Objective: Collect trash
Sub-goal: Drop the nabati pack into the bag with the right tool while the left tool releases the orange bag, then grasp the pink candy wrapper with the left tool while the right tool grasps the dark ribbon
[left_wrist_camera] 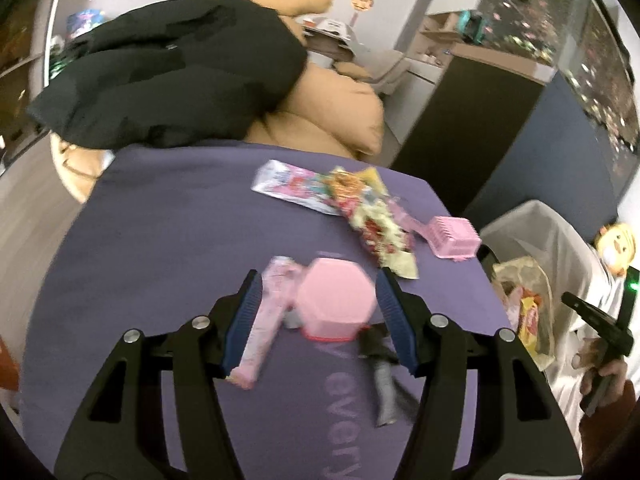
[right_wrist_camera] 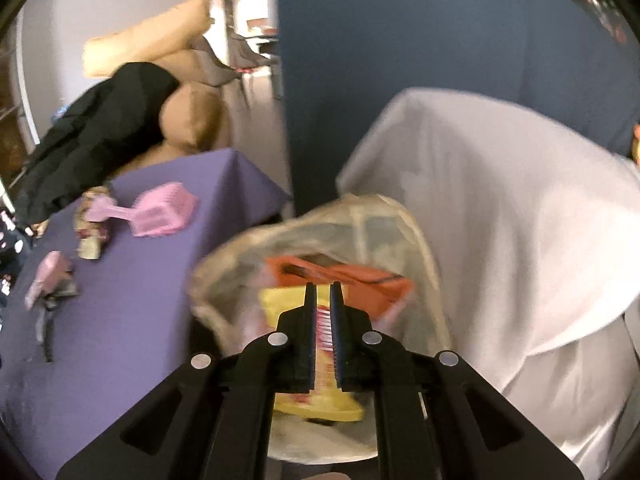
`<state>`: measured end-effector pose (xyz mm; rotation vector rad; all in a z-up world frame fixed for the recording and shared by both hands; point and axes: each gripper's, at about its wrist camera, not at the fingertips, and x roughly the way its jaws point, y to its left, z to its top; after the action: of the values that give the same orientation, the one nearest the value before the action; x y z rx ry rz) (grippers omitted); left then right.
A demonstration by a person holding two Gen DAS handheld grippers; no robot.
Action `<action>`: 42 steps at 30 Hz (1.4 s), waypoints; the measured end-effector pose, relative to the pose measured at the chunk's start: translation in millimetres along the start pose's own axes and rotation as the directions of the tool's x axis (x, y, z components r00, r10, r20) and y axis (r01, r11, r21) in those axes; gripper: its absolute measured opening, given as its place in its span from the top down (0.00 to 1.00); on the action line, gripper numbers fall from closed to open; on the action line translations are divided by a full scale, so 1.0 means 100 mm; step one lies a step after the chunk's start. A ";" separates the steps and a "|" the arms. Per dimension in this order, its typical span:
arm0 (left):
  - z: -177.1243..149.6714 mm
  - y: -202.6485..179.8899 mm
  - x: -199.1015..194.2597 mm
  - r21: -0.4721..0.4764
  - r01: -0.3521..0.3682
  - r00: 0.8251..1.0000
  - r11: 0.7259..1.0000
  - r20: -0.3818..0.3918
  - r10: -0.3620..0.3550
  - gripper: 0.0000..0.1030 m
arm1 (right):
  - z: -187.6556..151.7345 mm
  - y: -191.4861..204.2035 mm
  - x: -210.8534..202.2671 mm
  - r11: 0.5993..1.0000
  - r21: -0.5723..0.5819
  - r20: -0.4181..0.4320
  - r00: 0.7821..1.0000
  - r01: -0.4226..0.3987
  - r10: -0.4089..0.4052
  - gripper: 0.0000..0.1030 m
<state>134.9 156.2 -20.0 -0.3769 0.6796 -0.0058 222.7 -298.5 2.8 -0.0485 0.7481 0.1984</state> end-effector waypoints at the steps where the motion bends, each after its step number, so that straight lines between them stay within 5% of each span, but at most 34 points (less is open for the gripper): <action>1: 0.00 0.08 -0.03 -0.010 -0.012 1.000 1.000 0.001 0.012 0.45 | 0.03 0.09 -0.01 1.000 -0.009 0.003 1.000 -0.027 0.027 0.76; 4: -0.02 0.21 -0.08 -0.025 -0.030 1.000 0.999 0.003 0.031 0.45 | 0.09 0.36 -0.05 0.994 -0.007 0.020 0.994 -0.110 0.110 0.43; 9: -0.11 0.45 -0.14 -0.051 -0.044 0.999 0.998 -0.011 0.044 0.45 | 0.12 0.81 0.01 0.976 -0.026 -0.012 0.976 -0.216 0.215 0.38; 14: -0.21 0.59 -0.13 -0.066 -0.053 0.998 0.996 -0.034 0.051 0.45 | 0.02 1.39 0.13 0.929 -0.077 -0.104 0.929 -0.363 0.355 0.32; 19: -0.28 0.66 -0.09 -0.073 -0.048 0.998 0.996 -0.052 0.044 0.45 | -0.11 1.98 0.24 0.906 -0.180 -0.193 0.917 -0.383 0.350 0.32; 29: -0.30 0.70 -0.07 -0.034 -0.008 0.997 0.999 -0.072 0.006 0.45 | -0.24 2.78 0.57 0.894 -0.175 -0.295 0.889 -0.411 0.351 0.32; 33: -0.26 0.62 0.07 0.043 0.002 0.994 0.999 -0.107 0.002 0.45 | -0.26 2.90 0.76 0.913 -0.185 -0.326 0.899 -0.364 0.292 0.32; 36: -0.24 0.50 0.19 0.120 0.020 0.989 0.993 -0.148 -0.002 0.45 | -0.25 2.89 0.76 0.927 -0.236 -0.293 0.931 -0.290 0.217 0.32; 42: -0.22 0.29 0.44 0.210 0.000 0.980 0.978 -0.196 0.043 0.45 | -0.20 2.52 0.80 0.943 -0.184 -0.287 0.933 -0.278 0.219 0.32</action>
<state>152.8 170.4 -72.4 -0.1667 0.8736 -0.0951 216.6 -40.8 -59.8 -0.1957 0.9959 0.5273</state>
